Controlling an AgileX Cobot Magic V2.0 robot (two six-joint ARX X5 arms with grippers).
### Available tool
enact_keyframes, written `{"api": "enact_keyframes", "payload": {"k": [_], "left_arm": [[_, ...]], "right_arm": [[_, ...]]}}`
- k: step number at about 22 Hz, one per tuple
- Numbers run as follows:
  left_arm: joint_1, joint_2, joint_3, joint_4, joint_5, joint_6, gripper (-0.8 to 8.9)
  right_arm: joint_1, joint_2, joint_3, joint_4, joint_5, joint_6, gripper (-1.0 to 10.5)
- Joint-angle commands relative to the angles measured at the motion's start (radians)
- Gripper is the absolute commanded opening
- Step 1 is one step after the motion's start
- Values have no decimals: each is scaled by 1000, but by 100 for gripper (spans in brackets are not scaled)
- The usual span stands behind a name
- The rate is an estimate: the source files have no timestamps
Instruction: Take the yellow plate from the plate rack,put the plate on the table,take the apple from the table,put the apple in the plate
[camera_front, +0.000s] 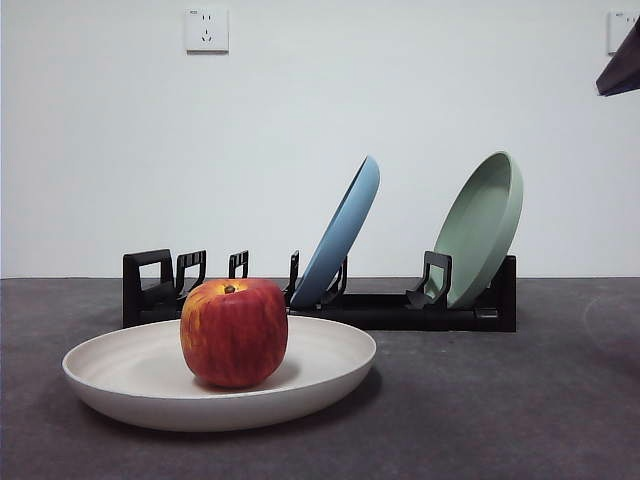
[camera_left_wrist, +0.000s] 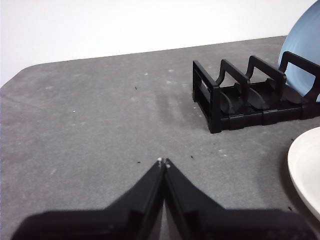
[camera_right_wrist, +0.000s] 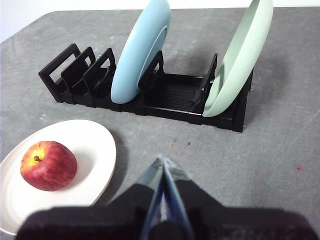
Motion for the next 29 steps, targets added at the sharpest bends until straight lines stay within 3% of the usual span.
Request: {"api": "enact_keyframes", "payload": {"k": [1,3,4,7,9,11,16,19,29], "left_arm": [[3,-2,-14,2,5,0,-2],[3,-2,-14,2,5,0,-2],[3,-2,-14,2,5,0,-2],[3,-2,-14,2,6,0,-2],[3,-2,-14,2,5,0,-2],[3,-2,-14,2,5,0,-2],[3,-2,-14,2,5,1,-2],[3,-2,-14,2,5,0,-2],[3,-2,-14,2,5,0,-2]], "right_arm": [[0,-9,-6,-3,6,-19,1],[-41,-72,-6,-44,59,-106,1],[-92,-118,-8,-59,43,-147,1],[-338,-267,-29,-53,-154,-212,1],[-471,-347,-66,-27,-182,-268,2],[-541,-412,-125,25,-188,-271,1],[-553,-492,-295,177,-184,-264,1],[-553,-514,-391,249,-184,-220,2],[-552,-528,-514,198,-182,-140,1]]}}
